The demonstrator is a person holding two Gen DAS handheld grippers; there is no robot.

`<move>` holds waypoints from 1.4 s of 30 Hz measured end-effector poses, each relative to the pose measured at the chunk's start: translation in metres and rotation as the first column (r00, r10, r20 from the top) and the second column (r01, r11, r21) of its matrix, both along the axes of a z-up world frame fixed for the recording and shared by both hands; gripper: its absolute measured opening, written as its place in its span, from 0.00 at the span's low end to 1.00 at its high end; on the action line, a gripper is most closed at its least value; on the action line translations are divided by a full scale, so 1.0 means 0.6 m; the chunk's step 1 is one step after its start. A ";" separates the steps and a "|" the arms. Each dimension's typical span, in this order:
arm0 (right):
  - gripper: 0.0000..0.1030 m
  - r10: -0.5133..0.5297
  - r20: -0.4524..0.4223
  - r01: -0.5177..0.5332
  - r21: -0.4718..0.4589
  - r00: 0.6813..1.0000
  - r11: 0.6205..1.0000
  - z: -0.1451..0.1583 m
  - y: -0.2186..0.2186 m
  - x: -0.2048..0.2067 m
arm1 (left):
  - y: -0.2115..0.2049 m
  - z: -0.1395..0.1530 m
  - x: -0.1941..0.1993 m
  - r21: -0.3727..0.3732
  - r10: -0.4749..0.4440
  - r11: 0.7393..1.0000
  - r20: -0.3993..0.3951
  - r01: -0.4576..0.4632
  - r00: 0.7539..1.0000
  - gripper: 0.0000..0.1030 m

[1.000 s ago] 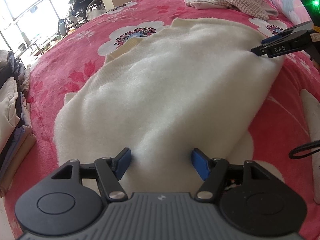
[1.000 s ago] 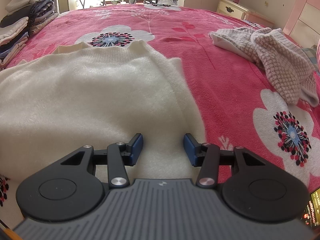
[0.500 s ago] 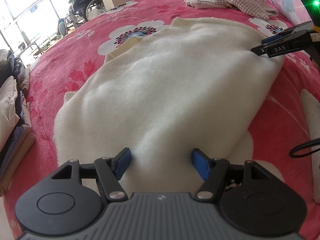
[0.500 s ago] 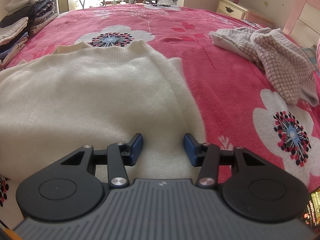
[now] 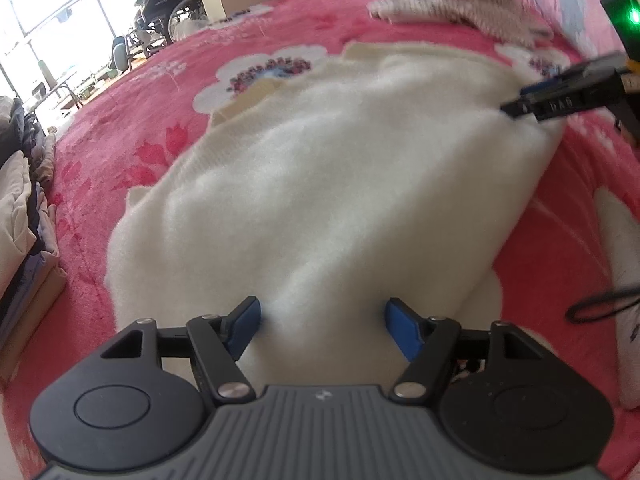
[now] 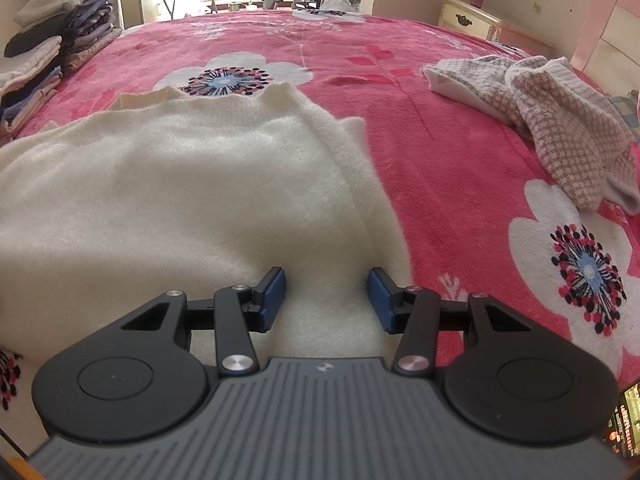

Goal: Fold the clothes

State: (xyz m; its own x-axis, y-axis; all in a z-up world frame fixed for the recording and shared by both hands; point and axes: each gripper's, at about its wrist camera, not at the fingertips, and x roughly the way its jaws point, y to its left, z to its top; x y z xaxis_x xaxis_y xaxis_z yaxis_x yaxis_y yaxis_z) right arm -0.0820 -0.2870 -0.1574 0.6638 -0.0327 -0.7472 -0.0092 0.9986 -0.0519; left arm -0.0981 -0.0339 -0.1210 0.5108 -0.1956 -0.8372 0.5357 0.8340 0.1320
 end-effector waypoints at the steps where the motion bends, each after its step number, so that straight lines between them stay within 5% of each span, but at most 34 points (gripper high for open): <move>1: 0.45 0.006 0.003 -0.006 0.010 1.000 1.000 0.007 -0.001 -0.001 | 0.006 0.009 0.002 -0.022 -0.002 1.000 0.005 0.002 1.000 0.68; 5: 0.46 0.110 0.064 -0.111 0.014 0.992 0.994 0.070 0.026 -0.003 | 0.040 0.046 0.022 -0.074 -0.020 0.997 0.054 0.024 0.998 0.68; 9: 0.46 0.303 0.079 -0.307 0.040 0.950 0.951 0.132 0.080 0.033 | 0.060 0.048 0.063 -0.069 0.006 0.998 0.078 -0.001 0.997 0.68; 15: 0.46 0.419 0.015 -0.417 0.144 0.908 0.897 0.113 0.164 0.164 | 0.090 0.008 0.157 -0.117 0.185 0.976 0.005 -0.184 0.983 0.68; 22: 0.48 0.368 -0.137 -0.345 0.164 0.920 0.924 -0.023 0.204 0.242 | 0.147 -0.007 0.221 -0.267 0.313 0.902 -0.138 -0.340 0.940 0.67; 27: 0.49 0.484 -0.031 -0.475 0.142 0.875 0.868 0.041 0.231 0.195 | 0.239 0.016 0.215 -0.453 0.356 0.770 -0.279 -0.449 0.892 0.69; 30: 0.50 0.622 0.053 -0.623 0.137 0.781 0.770 0.079 0.266 0.134 | 0.300 -0.006 0.200 -0.505 0.382 0.667 -0.400 -0.548 0.833 0.69; 33: 0.57 0.777 0.117 -0.786 0.101 0.619 0.610 0.093 0.310 0.056 | 0.351 -0.041 0.179 -0.501 0.407 0.583 -0.502 -0.640 0.764 0.68; 37: 0.67 0.924 0.091 -0.926 -0.044 0.371 0.376 0.072 0.385 -0.037 | 0.381 -0.074 0.160 -0.502 0.387 0.527 -0.576 -0.685 0.720 0.69; 40: 0.68 0.963 0.028 -0.953 -0.140 0.267 0.268 0.046 0.429 -0.078 | 0.375 -0.091 0.160 -0.524 0.318 0.513 -0.620 -0.680 0.717 0.70; 42: 0.70 0.972 -0.012 -0.955 -0.194 0.233 0.227 0.032 0.449 -0.091 | 0.358 -0.099 0.166 -0.520 0.281 0.546 -0.625 -0.657 0.728 0.70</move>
